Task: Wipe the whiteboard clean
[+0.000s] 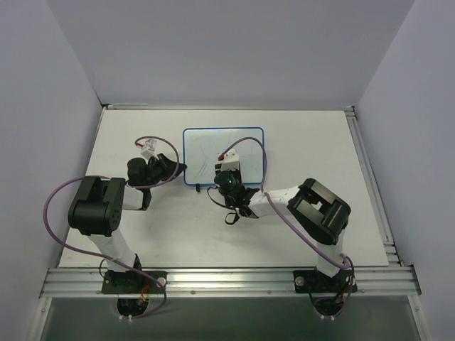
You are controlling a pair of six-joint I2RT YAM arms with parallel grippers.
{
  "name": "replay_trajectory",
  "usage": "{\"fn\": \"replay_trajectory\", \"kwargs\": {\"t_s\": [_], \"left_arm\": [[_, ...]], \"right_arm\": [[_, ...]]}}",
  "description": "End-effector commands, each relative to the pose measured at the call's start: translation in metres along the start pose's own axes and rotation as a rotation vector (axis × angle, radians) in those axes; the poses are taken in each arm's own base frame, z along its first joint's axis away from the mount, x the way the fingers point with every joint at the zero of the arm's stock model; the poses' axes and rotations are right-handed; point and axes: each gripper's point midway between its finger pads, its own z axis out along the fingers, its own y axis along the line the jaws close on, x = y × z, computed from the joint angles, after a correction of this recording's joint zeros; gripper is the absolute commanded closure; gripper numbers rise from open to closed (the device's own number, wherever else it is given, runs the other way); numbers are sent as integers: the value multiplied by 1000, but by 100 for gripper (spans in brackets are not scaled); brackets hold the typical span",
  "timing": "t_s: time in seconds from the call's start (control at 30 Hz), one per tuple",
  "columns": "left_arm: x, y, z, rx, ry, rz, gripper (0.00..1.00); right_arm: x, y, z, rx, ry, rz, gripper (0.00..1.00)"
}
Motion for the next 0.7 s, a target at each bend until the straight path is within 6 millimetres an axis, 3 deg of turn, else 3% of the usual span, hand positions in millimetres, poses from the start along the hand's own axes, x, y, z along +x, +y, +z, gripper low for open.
{"fn": "replay_trajectory", "kwargs": {"t_s": [0.0,0.17,0.37,0.53,0.67], "left_arm": [[-9,-6,1,6,-23,28,98],[-9,-5,1,1,-25,30,98],[-10,-6,1,4,-26,32,98],[-10,-6,1,4,-26,32,98],[-9,-5,1,2,-24,29,98]], "right_arm": [[6,-43,1,77,31,16,98],[21,-93,-6,152,56,37,98],[17,-137,-14,230,45,64,98],[18,-140,-15,231,47,62,98],[18,-119,-8,187,54,41,98]]}}
